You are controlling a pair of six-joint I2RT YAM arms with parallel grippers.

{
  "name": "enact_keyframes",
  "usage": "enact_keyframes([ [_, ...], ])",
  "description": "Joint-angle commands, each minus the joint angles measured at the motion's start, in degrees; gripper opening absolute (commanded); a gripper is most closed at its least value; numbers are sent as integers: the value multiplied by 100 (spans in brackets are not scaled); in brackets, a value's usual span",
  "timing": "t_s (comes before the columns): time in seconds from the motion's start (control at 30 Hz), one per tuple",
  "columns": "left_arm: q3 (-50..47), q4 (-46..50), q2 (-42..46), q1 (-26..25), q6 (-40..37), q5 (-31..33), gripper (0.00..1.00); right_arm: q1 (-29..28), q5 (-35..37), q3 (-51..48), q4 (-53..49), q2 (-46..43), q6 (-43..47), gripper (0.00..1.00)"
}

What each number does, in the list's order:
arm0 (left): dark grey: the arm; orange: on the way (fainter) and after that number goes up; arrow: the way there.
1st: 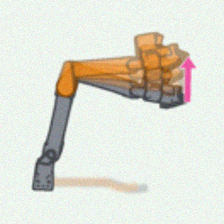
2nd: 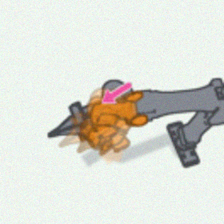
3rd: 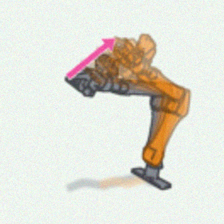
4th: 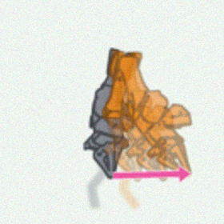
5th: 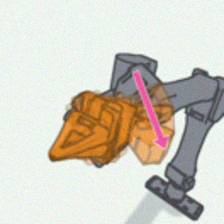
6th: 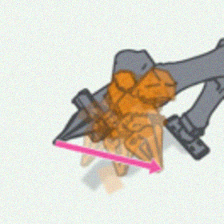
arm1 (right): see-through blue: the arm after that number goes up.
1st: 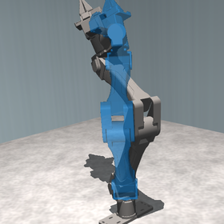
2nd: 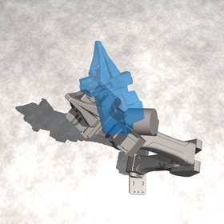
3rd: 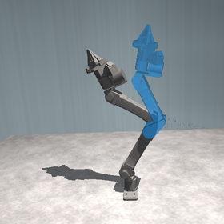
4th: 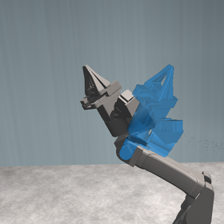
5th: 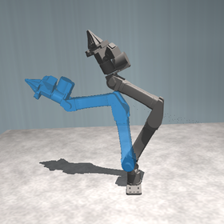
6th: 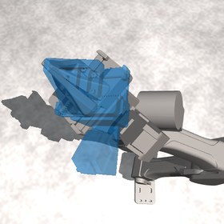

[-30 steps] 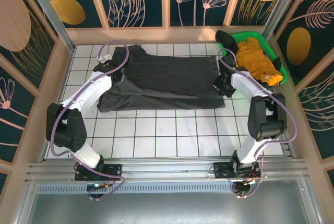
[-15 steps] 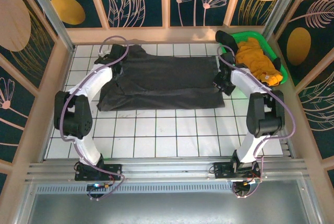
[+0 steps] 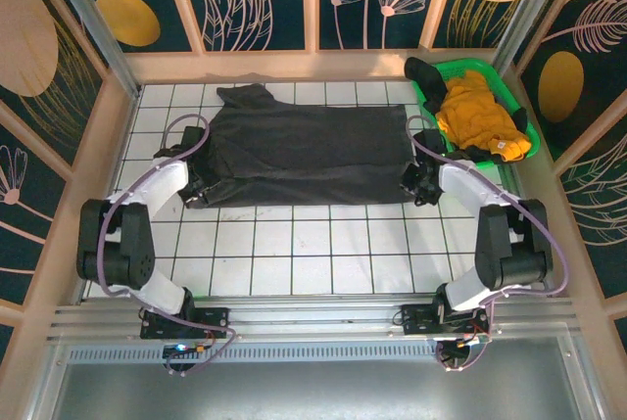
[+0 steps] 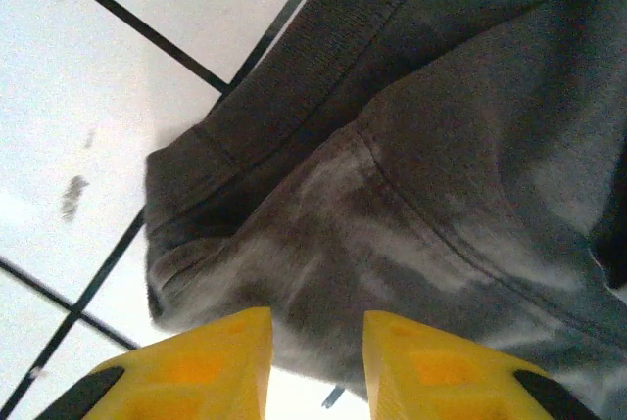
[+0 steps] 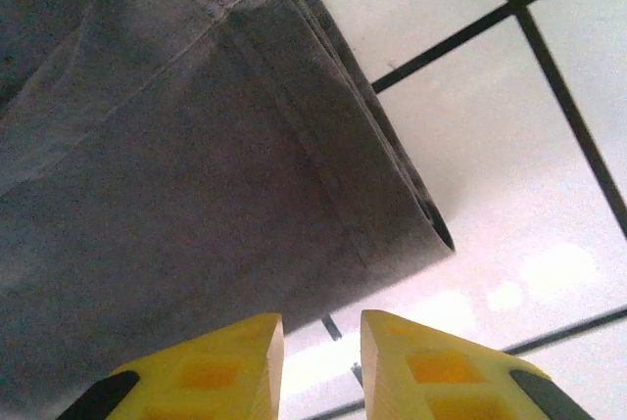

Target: Fold and stack the t-shirts

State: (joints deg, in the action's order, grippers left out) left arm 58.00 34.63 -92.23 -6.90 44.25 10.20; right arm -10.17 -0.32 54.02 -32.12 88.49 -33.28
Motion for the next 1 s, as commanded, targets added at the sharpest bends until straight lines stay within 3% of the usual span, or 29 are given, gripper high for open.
enact_keyframes([
  [0.0,197,-136,-459,157,-16,-33,31,-28,-32,125,131,383,145,28],
  [0.17,331,-93,-1080,487,-383,682,30,-21,298,285,-24,836,179,28],
  [0.33,106,-97,-1193,571,-406,792,30,-30,500,279,-372,1097,116,28],
  [0.5,-764,-138,-633,575,72,574,29,-55,417,-107,-690,754,-117,28],
  [0.7,-1680,72,697,575,478,694,30,-184,181,-789,-1087,-156,-554,28],
  [0.87,-1455,325,1061,575,526,1103,35,-400,154,-935,-1138,-750,-856,32],
  [0.97,-859,511,1173,554,502,1092,41,-627,177,-594,-915,-1099,-746,45],
])
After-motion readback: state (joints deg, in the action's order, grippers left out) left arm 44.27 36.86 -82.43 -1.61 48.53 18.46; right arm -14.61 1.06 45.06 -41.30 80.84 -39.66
